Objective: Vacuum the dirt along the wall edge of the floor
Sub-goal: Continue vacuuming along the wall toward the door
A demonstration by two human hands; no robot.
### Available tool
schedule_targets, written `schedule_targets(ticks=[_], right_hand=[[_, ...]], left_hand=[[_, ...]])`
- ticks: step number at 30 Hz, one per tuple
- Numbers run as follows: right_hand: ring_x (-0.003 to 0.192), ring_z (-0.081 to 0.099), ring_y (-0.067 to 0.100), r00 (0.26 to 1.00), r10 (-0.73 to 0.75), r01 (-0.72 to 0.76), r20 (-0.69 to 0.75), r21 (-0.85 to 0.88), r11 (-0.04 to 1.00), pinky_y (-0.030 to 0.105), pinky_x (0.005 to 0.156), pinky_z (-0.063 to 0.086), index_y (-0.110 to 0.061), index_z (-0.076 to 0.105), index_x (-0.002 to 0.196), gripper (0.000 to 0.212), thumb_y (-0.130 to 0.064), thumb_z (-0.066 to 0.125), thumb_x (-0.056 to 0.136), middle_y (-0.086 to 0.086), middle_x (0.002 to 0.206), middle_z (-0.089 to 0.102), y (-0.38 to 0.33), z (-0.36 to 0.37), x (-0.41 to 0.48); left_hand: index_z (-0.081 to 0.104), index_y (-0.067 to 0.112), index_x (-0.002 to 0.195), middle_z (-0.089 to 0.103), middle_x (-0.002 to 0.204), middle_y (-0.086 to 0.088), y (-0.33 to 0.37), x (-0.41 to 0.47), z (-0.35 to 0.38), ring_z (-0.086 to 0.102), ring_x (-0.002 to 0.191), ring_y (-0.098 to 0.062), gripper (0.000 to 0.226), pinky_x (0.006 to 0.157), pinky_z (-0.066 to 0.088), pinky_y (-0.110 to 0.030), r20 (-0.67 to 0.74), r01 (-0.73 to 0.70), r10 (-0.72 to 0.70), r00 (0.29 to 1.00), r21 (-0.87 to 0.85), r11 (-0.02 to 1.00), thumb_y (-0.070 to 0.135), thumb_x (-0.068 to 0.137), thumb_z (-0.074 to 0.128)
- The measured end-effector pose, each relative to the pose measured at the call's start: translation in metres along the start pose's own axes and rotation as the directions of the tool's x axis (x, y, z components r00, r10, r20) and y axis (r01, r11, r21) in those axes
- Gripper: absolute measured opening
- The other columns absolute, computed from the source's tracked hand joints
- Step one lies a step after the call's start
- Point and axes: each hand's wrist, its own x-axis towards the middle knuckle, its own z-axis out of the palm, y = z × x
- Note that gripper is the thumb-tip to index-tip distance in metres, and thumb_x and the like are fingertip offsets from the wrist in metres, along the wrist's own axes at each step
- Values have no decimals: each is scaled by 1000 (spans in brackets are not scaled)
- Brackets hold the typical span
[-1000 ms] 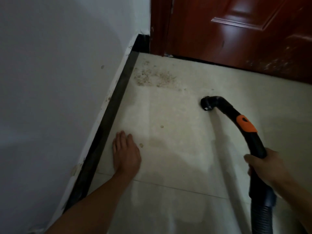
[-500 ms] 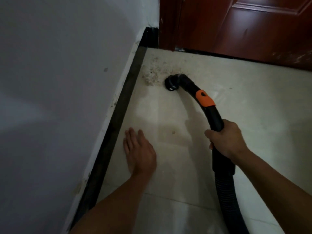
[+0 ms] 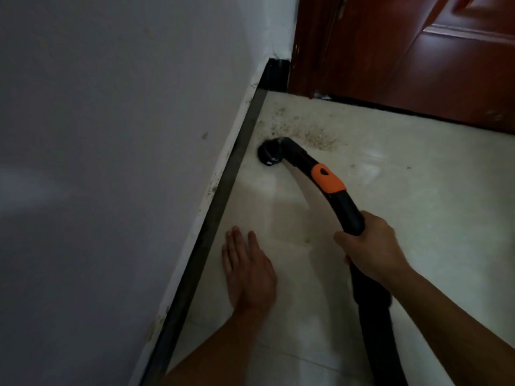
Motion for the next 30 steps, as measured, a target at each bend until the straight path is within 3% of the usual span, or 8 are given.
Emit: schedule_targets(ticks=[6, 11, 18, 20, 26, 30], right_hand=[[42, 64, 20, 965, 211, -210, -155, 24, 977, 29, 50, 47, -12, 62, 84, 15, -5, 75, 81, 7, 48, 65, 74, -80, -33], [40, 63, 18, 948, 247, -231, -201, 99, 968, 25, 47, 46, -4, 62, 90, 14, -6, 73, 82, 13, 57, 67, 80, -78, -24], [37, 62, 11, 975, 149, -127, -167, 135, 983, 22, 43, 44, -13, 59, 88, 15, -14, 72, 81, 11, 61, 67, 47, -36, 11], [41, 64, 16, 982, 116, -98, -148, 126, 987, 22, 43, 44, -12, 60, 87, 15, -15, 72, 80, 12, 63, 67, 36, -27, 19], [64, 67, 30, 996, 18, -13, -92, 61, 998, 35, 60, 56, -10, 61, 96, 25, -22, 73, 78, 14, 78, 67, 0, 5, 36], [62, 58, 23, 998, -42, 43, -56, 8, 999, 28, 58, 45, -12, 55, 96, 28, -26, 73, 79, 6, 77, 58, -27, 29, 45]], left_hand=[[54, 2, 133, 39, 147, -25, 1, -1, -5, 35, 139, -39, 54, 112, 32, -50, -3, -4, 4, 1000, -9, 1000, 24, 93, 25], [53, 1, 133, 39, 147, -26, 1, -1, -2, 35, 138, -40, 54, 112, 30, -50, -8, 1, -1, 1000, -21, 1000, 23, 93, 25], [53, 3, 134, 40, 148, -24, 1, -3, 0, 35, 139, -38, 54, 112, 30, -49, -24, -1, 1, 1000, 2, 1000, 25, 93, 25], [53, 3, 134, 40, 147, -25, 1, -3, 0, 36, 138, -38, 54, 112, 31, -49, -34, -4, 4, 999, -6, 1000, 25, 93, 25], [52, 4, 136, 39, 148, -23, -1, -2, 3, 34, 140, -37, 54, 114, 28, -48, -26, -5, 5, 1000, -6, 1000, 25, 95, 24], [53, 4, 134, 40, 147, -24, -1, -1, 4, 34, 139, -37, 53, 114, 28, -48, -31, -9, 9, 999, -12, 1000, 25, 95, 25]])
